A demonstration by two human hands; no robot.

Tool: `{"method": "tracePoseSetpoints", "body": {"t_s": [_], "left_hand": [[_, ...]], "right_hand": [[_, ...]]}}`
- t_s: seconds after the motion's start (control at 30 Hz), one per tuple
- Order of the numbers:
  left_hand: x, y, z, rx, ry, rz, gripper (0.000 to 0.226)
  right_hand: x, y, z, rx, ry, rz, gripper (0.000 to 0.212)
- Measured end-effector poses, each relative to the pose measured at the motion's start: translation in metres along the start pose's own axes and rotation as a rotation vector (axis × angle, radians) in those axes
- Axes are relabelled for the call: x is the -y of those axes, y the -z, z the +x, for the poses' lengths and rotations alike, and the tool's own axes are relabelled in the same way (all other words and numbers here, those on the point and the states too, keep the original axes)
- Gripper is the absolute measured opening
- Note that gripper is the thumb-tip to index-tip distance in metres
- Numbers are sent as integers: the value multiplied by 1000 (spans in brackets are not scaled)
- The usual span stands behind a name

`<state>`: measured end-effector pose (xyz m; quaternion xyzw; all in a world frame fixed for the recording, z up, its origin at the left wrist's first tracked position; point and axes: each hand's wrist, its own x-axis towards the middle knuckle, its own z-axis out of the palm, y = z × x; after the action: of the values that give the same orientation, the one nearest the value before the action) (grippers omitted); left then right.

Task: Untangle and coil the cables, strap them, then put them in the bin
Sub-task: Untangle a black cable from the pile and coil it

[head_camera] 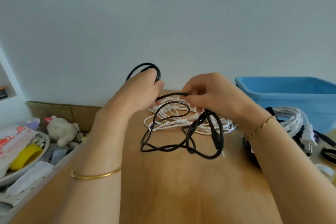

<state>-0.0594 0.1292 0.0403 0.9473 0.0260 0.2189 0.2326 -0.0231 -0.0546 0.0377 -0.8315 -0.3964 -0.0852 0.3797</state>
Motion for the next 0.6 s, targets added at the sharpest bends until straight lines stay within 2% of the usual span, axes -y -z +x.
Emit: {"method": "tracePoseSetpoints", "body": {"t_s": [0.07, 0.13, 0.17, 0.23, 0.3, 0.4, 0.5, 0.6], "left_hand": [[-10, 12, -10, 226, -6, -214, 30], [-17, 19, -20, 379, -44, -197, 39], [-18, 19, -21, 389, -63, -134, 37], [-17, 16, -18, 304, -68, -44, 34], [-16, 12, -15, 192, -46, -78, 38], [-15, 8, -10, -44, -30, -123, 34], [-11, 7, -4, -331, -17, -176, 35], [-10, 8, -3, -503, 6, -233, 33]], "right_hand": [[-6, 1, 1, -133, 84, -31, 5], [-11, -1, 2, -221, 146, -80, 6], [-14, -3, 3, -240, 157, -119, 8], [-18, -6, 4, -196, 116, -161, 12], [-22, -8, 4, -69, 19, -141, 15], [-26, -6, 0, 18, -61, 10, 14], [-25, -4, 1, 23, -96, 213, 19], [-30, -7, 3, -52, -248, 380, 13]]}}
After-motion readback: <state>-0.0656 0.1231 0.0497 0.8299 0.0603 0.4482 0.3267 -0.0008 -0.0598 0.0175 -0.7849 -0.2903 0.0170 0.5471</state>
